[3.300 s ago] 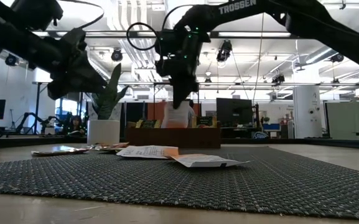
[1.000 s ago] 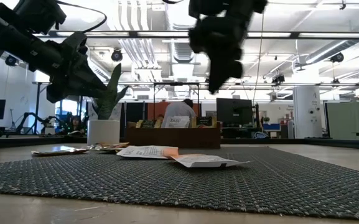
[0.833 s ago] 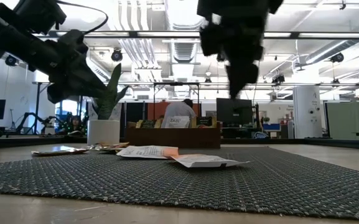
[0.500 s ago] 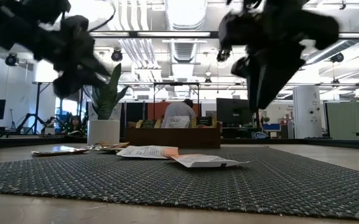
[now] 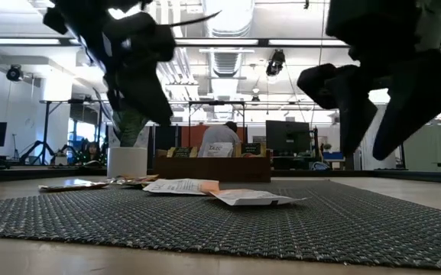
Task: Pick & Place Tea
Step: Put the bottom white tea bag into the middle compartment of the wooden organizer
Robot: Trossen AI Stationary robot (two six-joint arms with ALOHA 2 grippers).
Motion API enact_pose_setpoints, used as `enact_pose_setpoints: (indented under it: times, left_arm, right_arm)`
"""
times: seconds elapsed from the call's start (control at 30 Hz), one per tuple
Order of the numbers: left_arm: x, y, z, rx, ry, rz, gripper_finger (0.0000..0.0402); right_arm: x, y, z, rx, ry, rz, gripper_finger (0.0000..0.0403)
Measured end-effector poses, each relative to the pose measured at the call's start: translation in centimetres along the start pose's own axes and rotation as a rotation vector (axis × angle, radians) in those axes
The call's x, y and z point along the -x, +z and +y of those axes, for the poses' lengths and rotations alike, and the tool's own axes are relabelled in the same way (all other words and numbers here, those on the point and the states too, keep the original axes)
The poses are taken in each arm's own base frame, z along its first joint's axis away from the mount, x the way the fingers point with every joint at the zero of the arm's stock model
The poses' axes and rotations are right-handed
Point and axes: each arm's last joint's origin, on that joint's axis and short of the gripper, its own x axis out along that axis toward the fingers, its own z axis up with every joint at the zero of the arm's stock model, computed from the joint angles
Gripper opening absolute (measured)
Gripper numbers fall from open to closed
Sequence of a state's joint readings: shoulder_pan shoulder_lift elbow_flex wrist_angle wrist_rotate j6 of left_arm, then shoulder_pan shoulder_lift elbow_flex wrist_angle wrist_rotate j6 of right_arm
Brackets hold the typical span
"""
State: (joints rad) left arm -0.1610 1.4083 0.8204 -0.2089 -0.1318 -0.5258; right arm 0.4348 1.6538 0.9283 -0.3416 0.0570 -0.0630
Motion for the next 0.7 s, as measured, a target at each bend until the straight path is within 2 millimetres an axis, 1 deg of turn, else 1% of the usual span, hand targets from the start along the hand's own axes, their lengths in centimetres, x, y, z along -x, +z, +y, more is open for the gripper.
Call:
enact_pose_setpoints:
  times: [0.07, 0.13, 0.23, 0.27, 0.37, 0.4, 0.5, 0.57, 0.7]
  left_arm:
    - [-1.2, 0.0, -0.9, -0.017, 0.0, 0.024, 0.0123]
    - [-2.1, 0.2, -1.9, -0.036, 0.011, 0.024, 0.0123]
    - [-3.4, 0.3, -3.2, -0.082, 0.059, 0.018, 0.0123]
    - [-3.8, 0.4, -3.7, -0.11, 0.064, 0.017, 0.0123]
    - [-4.9, 0.4, -5.0, -0.193, 0.062, 0.034, 0.0123]
    - [-5.2, 0.4, -5.5, -0.218, 0.058, 0.041, 0.0123]
    - [-6.2, 0.1, -6.5, -0.286, 0.058, 0.077, 0.0123]
    - [-6.5, 0.1, -7.4, -0.317, 0.038, 0.067, 0.0123]
    - [-7.4, -0.6, -8.6, -0.413, 0.009, 0.104, 0.0123]
  right_arm:
    - [-0.4, 0.4, 0.2, 0.042, -0.012, -0.042, 0.0132]
    - [-0.6, 0.2, 0.3, 0.071, -0.035, -0.032, 0.0132]
    - [-1.3, 1.0, 0.4, 0.098, -0.054, -0.096, 0.0132]
    - [-1.6, 0.9, 0.5, 0.11, -0.053, -0.093, 0.0132]
    - [-2.9, 1.6, 0.8, 0.158, -0.058, -0.142, 0.0132]
    - [-3.3, 1.5, 0.8, 0.168, -0.056, -0.126, 0.0132]
    - [-4.1, 2.2, 1.1, 0.166, -0.06, -0.112, 0.0132]
    - [-4.3, 2.4, 1.2, 0.163, -0.087, -0.092, 0.0132]
    - [-5.0, 3.1, 1.7, 0.148, -0.171, -0.083, 0.0132]
